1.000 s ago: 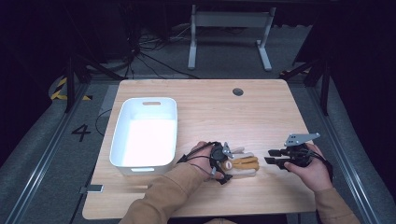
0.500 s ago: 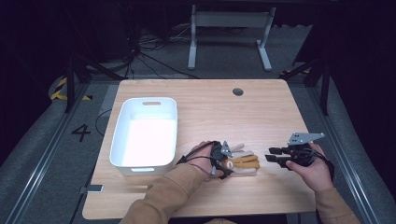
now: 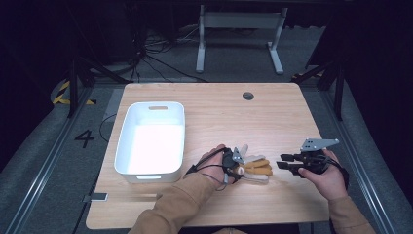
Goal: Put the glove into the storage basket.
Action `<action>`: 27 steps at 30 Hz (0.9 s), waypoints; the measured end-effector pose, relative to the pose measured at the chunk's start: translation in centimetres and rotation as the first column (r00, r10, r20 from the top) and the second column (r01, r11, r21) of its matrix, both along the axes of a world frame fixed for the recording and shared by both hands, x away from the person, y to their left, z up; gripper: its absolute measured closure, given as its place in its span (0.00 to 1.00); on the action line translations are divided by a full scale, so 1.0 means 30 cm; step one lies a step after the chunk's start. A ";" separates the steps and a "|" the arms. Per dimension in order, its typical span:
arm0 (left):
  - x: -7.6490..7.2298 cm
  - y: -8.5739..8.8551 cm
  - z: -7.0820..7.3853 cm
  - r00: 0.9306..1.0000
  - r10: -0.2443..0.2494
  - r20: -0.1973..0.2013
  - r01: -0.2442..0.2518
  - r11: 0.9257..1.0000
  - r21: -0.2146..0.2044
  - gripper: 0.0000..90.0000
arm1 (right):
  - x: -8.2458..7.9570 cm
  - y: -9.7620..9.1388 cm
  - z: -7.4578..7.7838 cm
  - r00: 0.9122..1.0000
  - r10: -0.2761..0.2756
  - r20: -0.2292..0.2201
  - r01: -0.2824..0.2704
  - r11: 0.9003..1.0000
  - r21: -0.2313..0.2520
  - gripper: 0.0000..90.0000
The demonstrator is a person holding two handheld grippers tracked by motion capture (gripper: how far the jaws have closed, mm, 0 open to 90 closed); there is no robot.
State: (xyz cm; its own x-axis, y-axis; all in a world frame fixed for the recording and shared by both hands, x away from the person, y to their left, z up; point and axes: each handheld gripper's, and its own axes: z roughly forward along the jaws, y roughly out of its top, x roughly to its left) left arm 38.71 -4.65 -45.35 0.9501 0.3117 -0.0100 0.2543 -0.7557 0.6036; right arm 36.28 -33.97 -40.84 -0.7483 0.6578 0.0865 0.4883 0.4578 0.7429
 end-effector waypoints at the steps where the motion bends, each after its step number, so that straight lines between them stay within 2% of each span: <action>1: -0.004 -0.003 0.002 1.000 0.007 0.002 -0.007 1.000 0.003 0.67 | 0.000 0.000 0.000 1.000 0.000 0.000 0.000 1.000 0.000 0.69; 5: -0.002 -0.001 0.001 1.000 0.002 -0.002 -0.002 1.000 -0.004 0.71 | -0.001 -0.002 -0.002 1.000 -0.003 -0.003 0.003 1.000 0.004 0.69; 11: 0.000 -0.003 0.007 0.998 0.037 -0.042 -0.037 0.999 -0.002 0.73 | 0.001 -0.009 -0.002 1.000 -0.009 0.000 0.009 1.000 0.011 0.69; 16: -0.002 -0.007 0.016 0.998 0.043 -0.037 -0.043 0.999 0.011 0.74 | 0.001 -0.014 -0.001 1.000 -0.014 0.002 0.014 1.000 0.013 0.70; 19: 0.000 0.001 0.036 0.995 0.066 -0.073 -0.067 0.998 -0.008 0.74 | 0.003 -0.018 -0.003 1.000 -0.016 0.002 0.016 1.000 0.013 0.70; 20: 0.000 0.001 0.036 0.995 0.066 -0.073 -0.067 0.998 -0.008 0.74 | 0.003 -0.018 -0.003 1.000 -0.016 0.002 0.016 1.000 0.013 0.70; 21: 0.001 0.009 0.052 0.991 0.092 -0.099 -0.093 0.996 -0.006 0.74 | 0.004 -0.020 -0.003 1.000 -0.014 0.000 0.014 1.000 0.013 0.70; 23: 0.002 0.011 0.061 0.989 0.104 -0.106 -0.104 0.995 -0.001 0.73 | 0.005 -0.020 -0.004 1.000 -0.014 -0.002 0.014 1.000 0.014 0.70; 24: 0.002 0.020 0.082 0.984 0.127 -0.124 -0.128 0.992 -0.002 0.73 | 0.007 -0.021 -0.006 1.000 -0.015 -0.002 0.015 1.000 0.013 0.70; 26: 0.003 0.024 0.093 0.984 0.129 -0.126 -0.130 0.991 -0.002 0.73 | 0.008 -0.021 -0.008 1.000 -0.016 -0.006 0.016 1.000 0.013 0.70; 27: 0.005 0.035 0.114 0.980 0.148 -0.133 -0.150 0.989 -0.006 0.73 | 0.016 -0.023 -0.008 1.000 -0.014 -0.008 0.015 1.000 0.012 0.70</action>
State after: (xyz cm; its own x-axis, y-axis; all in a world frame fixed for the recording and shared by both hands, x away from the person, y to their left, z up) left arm 38.86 -3.60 -41.92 0.8829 0.4488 -0.1380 0.4416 -0.6938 0.5689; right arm 36.75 -34.66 -41.08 -0.7379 0.6674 0.1006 0.5008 0.4414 0.7446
